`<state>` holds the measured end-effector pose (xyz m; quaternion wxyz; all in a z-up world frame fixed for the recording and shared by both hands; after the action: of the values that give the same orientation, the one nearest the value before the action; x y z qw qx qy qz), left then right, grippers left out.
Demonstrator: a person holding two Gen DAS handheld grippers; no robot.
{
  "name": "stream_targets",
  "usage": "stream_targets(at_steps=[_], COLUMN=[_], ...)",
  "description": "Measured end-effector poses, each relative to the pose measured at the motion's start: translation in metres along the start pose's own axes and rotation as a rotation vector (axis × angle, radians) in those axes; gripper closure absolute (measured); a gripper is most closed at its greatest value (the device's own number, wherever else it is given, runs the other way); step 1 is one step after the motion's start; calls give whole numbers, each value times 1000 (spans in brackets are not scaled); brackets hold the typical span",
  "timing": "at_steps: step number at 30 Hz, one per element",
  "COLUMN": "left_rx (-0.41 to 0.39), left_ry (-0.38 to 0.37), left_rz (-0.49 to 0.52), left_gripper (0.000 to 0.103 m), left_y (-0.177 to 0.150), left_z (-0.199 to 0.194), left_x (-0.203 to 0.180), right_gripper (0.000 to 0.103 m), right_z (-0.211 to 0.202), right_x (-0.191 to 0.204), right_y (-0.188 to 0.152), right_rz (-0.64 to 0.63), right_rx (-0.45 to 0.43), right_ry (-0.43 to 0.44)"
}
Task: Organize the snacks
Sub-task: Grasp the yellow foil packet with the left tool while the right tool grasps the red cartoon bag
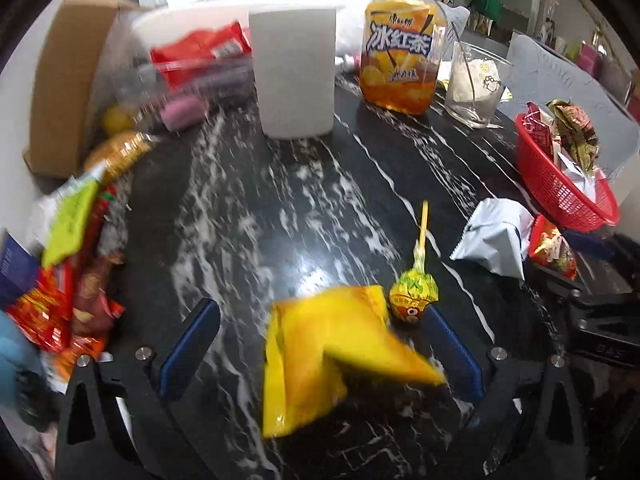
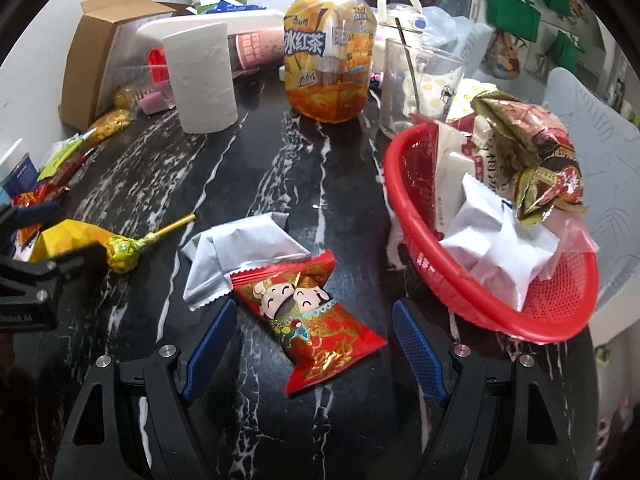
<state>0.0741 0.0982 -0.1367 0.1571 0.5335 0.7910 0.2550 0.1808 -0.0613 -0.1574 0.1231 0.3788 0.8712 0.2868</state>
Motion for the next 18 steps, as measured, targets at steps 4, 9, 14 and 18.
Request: stream_targets(at_steps=[4,9,14,18], left_rx=[27,7,-5,-4], left_ry=[-13,-21,-12,-30], left_rz=[-6,3,7,2], left_gripper=[1,34,61,64], left_y=[-7,-12,-11,-16], left_z=[5,0,-3,-7], left_x=[0,-1,2,1], right_gripper=[39,54,54,54], right_z=[5,2,-2,-8], right_x=[2,3,7,9], right_y=[-3,-7,-11,-15], right_rz=[22,24,14,20], right_rx=[19,19,15,9], right_ry=[5,13,24,40])
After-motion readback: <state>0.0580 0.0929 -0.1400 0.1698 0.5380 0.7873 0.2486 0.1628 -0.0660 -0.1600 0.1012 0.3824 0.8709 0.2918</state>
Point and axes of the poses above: each gripper's, at about its wrist camera, not at the fingertips, and z roughly the way its jaws point, x to its left, y to its top, the point moved 2 cm from there along z, roughly the way its jaws point, and after that the axes turned 4 degrees about y, right-handed, at the moved point
